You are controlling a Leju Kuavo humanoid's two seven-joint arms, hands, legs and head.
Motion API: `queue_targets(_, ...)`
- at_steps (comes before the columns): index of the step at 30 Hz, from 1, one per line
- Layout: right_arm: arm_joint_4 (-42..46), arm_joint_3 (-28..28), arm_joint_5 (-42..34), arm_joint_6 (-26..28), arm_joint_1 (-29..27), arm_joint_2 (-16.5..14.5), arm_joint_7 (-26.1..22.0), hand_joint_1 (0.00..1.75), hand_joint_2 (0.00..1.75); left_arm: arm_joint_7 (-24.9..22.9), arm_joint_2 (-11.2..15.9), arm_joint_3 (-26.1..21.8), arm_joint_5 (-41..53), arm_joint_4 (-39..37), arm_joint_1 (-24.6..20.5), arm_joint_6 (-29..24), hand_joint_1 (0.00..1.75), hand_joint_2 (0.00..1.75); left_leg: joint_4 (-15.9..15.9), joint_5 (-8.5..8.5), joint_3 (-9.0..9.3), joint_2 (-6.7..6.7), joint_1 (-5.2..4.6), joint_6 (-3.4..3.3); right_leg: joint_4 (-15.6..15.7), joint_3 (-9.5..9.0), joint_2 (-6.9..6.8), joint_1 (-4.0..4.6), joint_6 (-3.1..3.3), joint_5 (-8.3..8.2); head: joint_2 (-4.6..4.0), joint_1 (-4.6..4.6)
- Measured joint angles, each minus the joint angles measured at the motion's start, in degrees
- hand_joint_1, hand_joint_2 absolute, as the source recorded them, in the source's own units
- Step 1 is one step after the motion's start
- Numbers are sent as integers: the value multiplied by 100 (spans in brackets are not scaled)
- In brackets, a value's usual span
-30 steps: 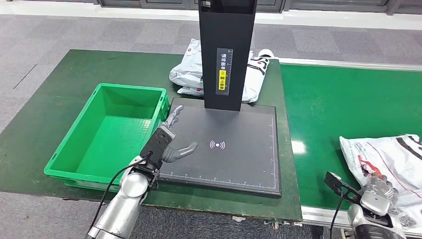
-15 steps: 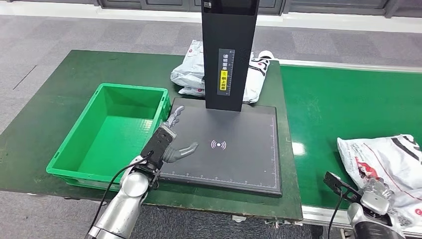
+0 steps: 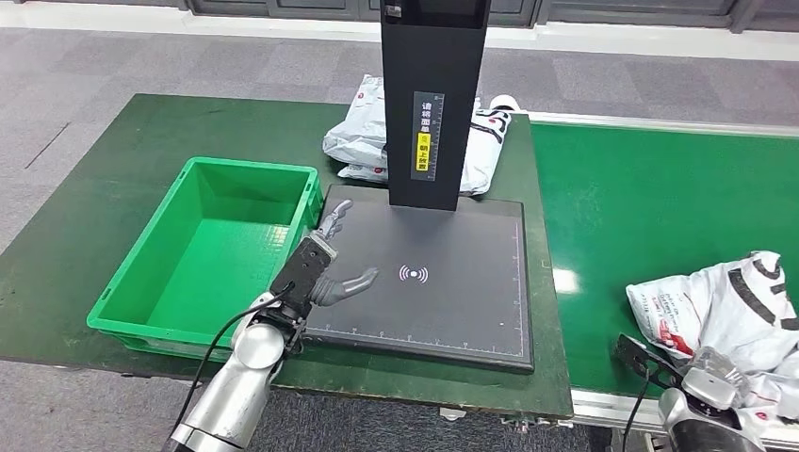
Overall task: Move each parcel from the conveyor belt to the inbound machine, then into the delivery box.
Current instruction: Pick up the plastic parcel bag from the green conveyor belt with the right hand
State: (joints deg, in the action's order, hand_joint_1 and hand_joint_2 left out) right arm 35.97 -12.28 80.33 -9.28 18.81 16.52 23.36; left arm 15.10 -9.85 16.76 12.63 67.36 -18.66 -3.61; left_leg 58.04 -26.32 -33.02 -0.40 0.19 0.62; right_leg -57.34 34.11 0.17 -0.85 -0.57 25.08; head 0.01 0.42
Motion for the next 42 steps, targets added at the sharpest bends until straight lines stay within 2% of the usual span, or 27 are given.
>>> queue_targets(7, -221, -178, 0, 265, 84, -6, 5, 175, 175, 2, -115, 0, 20, -84, -99, 28, 0, 175, 0, 0, -7, -4, 0, 0, 0, 1, -5, -2, 0, 1, 1, 0)
queue_targets(9, -233, -307, -141, 392, 98, -25, -170, 175, 175, 3, -133, 0, 44, -92, -112, 34, 0, 175, 0, 0, -10, -5, -1, -1, -1, 2, -5, -2, 0, 1, 1, 1)
queue_targets(11, -236, -532, -544, 466, 139, -68, -613, 175, 175, 4, -138, 0, 60, -91, -116, 33, 0, 175, 0, 0, -12, -4, -1, 0, -1, 2, -4, -2, 0, 0, 1, 2)
queue_targets(15, -167, -1141, -1724, 307, 270, -230, -1822, 175, 175, 13, -137, -8, 86, -78, -111, 7, 0, 175, 0, 0, -17, -1, -1, 0, -3, 5, -2, -2, 1, -1, 0, 1)
queue_targets(17, -58, -1384, -2092, 207, 331, -336, -2162, 175, 175, 22, -137, -17, 99, -73, -109, -4, 0, 175, 0, 2, -18, -2, -1, -1, -4, 9, -4, -2, 2, -2, 0, 1)
queue_targets(21, 148, -1667, -2331, 141, 407, -481, -2402, 175, 175, 36, -137, -43, 122, -51, -85, -13, 0, 175, -1, 11, -25, -22, 0, -3, -8, 12, -19, -1, 3, -3, -1, 1)
queue_targets(27, 504, -1748, -2677, 16, 420, -653, -2635, 175, 175, 53, -138, -116, 147, -1, -46, -27, 0, 175, -1, 12, -34, -23, -1, -2, -10, 20, -18, -2, 4, -3, 0, 1)
queue_targets(30, 959, -1860, -3765, -198, 437, -841, -3002, 175, 175, 88, -145, -161, 232, 30, -24, -50, 0, 175, -1, 12, -43, -21, -2, -2, -13, 30, -16, -5, 5, -5, -1, 2)
queue_targets(34, 1901, -1933, -5803, -388, 552, -1122, -2844, 175, 175, 133, -178, -223, 345, 39, -9, -71, 0, 175, -1, 14, -46, -19, -3, -2, -15, 38, -14, -6, 5, -6, 0, 0)
queue_targets(36, 2027, -1933, -6126, -393, 592, -1149, -2798, 175, 175, 142, -180, -236, 356, 38, -6, -83, 0, 175, 0, 15, -46, -20, -3, -2, -15, 38, -14, -5, 5, -6, -1, 0)
queue_targets(41, 2050, -1933, -6192, -389, 602, -1152, -2791, 175, 175, 144, -181, -238, 356, 37, -5, -87, 0, 175, 0, 15, -46, -20, -3, -2, -15, 39, -14, -6, 5, -6, 0, 0)
queue_targets(42, 2129, -1932, -6446, -362, 643, -1163, -2773, 175, 175, 155, -183, -245, 356, 35, -3, -108, 0, 175, 0, 15, -47, -21, -3, -2, -16, 39, -15, -6, 5, -6, 0, 0)
